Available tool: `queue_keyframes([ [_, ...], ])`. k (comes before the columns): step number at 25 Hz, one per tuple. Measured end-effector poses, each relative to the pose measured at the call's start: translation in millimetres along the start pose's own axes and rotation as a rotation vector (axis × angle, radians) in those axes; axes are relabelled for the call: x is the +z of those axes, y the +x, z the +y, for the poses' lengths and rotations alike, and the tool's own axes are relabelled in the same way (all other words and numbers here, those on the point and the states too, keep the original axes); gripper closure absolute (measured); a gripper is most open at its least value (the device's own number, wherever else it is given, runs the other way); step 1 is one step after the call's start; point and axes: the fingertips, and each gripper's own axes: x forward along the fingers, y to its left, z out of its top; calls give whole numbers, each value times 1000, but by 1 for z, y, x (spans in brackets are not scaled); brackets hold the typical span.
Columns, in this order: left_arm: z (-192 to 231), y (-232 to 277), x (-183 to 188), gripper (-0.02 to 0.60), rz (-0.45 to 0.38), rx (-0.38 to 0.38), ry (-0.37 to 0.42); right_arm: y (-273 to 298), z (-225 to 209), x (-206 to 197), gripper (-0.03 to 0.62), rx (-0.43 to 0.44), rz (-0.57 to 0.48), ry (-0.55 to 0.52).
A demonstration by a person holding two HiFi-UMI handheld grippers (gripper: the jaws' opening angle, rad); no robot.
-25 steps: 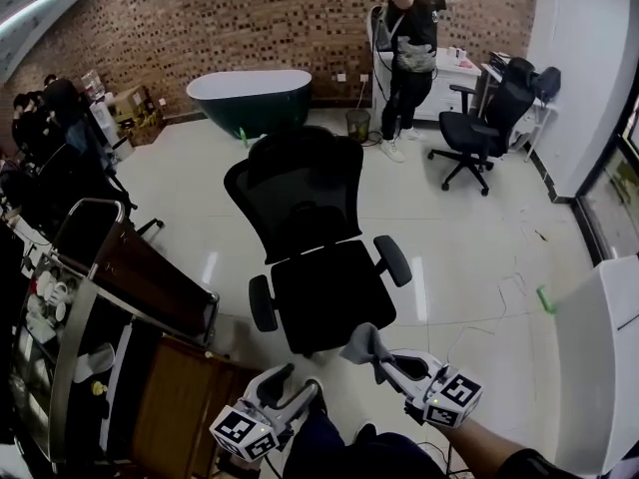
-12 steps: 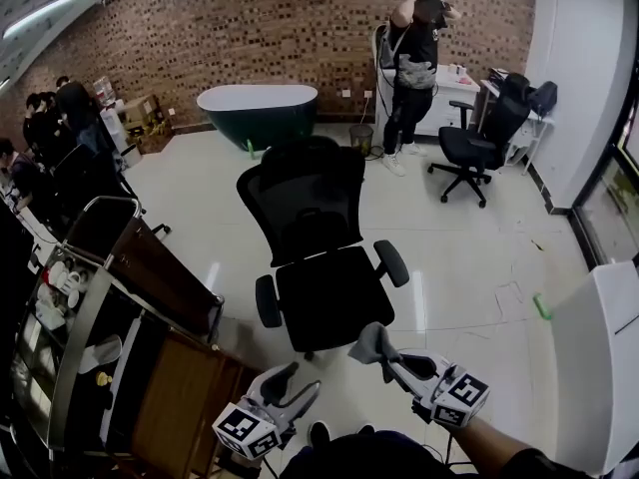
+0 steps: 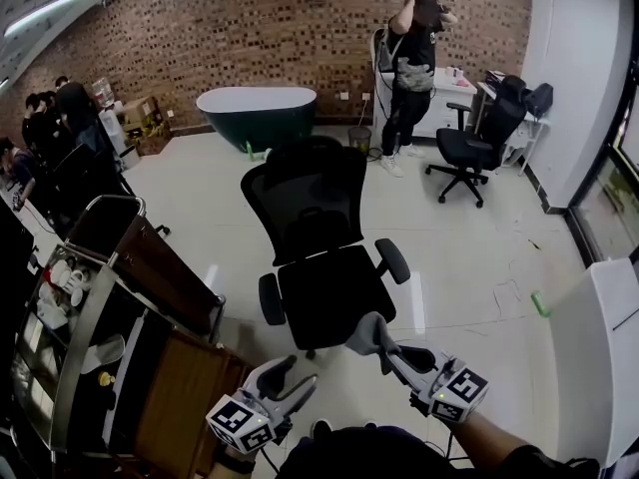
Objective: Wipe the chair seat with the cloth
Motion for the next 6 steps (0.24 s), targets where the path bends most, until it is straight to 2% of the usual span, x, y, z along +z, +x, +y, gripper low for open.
queue_keyframes([
  [6,-2,-3,7,319,-22,-2,9,-5,3,7,574,-11,-33,-6],
])
